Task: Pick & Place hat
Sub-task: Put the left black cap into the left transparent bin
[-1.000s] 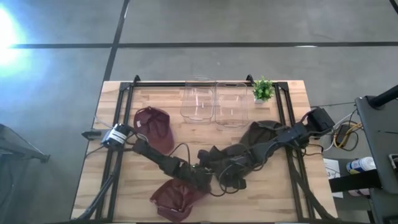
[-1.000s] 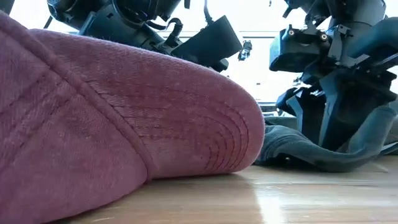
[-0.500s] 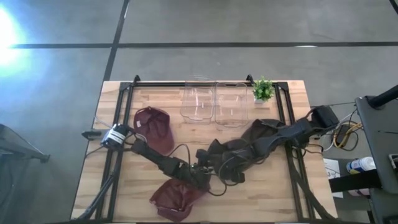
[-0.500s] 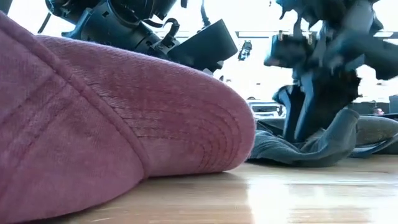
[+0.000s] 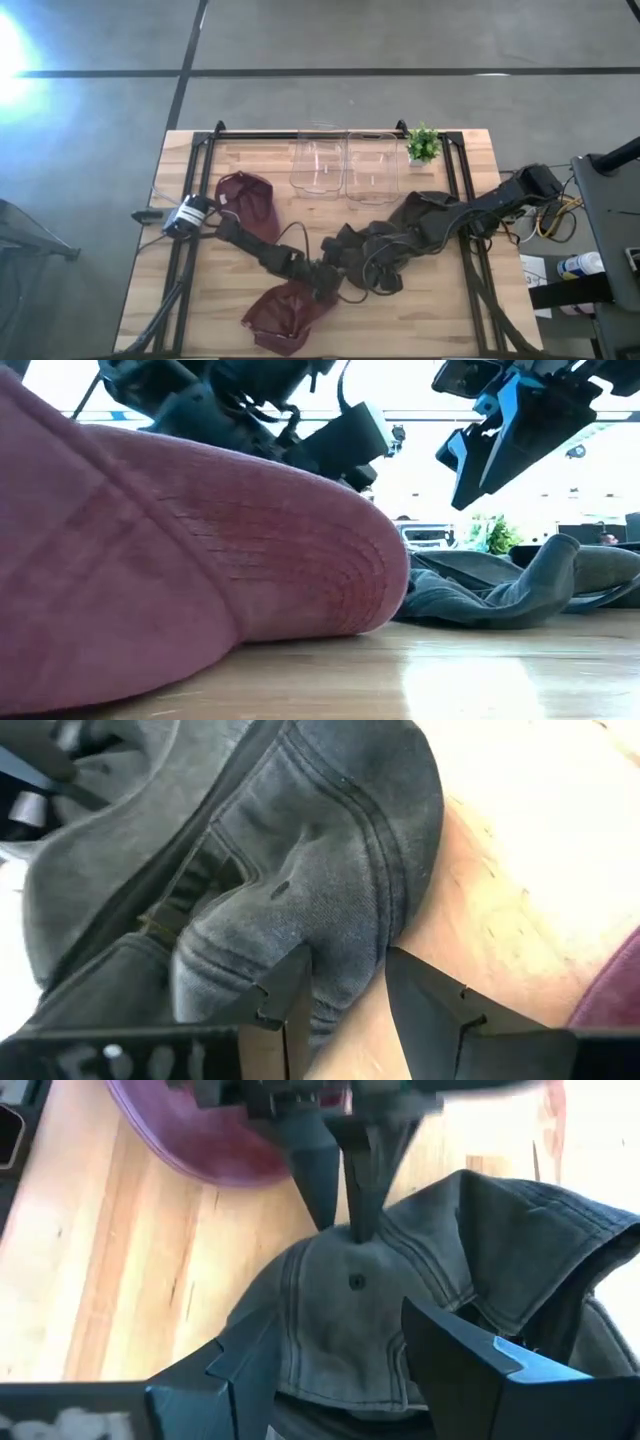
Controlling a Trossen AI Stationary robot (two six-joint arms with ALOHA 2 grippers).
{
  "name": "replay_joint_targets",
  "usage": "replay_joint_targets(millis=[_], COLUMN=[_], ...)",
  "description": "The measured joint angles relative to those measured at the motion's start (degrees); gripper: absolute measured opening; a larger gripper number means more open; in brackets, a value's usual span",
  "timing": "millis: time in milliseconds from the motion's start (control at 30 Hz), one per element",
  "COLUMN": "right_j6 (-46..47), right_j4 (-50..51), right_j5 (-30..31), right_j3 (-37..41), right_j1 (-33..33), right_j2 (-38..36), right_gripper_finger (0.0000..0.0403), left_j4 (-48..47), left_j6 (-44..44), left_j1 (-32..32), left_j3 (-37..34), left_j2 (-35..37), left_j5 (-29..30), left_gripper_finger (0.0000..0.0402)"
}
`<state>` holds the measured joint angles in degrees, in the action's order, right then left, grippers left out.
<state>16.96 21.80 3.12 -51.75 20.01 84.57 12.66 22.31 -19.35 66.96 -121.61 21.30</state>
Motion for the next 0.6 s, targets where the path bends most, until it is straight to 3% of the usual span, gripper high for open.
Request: replay_joint_targets(millis=[133,433,600], right_j6=[3.03,3.67,5.82], right_j4=[1.14,1.88,1.95], right_j5=[-0.14,-0.33,-0.16], right_j3=[0.0,-0.37,-0.37], right_j1=[0.11,2.82,3.13], right_j2=[0.37,0.59,0.66], right_gripper_finger=[0.0201,0.0201,0.0201], left_j4=[-0.02,-0.16,1.65], left_j6=[0.63,1.76,1.83], left_j1=[1.66,2.27,2.41], left_j3=[-0.03,0.02,-0.04], left_j2=[-1.26,-4.17,-4.36], left_j5=[-4.9,-4.48,-2.62], left_gripper_finger=[0.0124,0.012,0.0079])
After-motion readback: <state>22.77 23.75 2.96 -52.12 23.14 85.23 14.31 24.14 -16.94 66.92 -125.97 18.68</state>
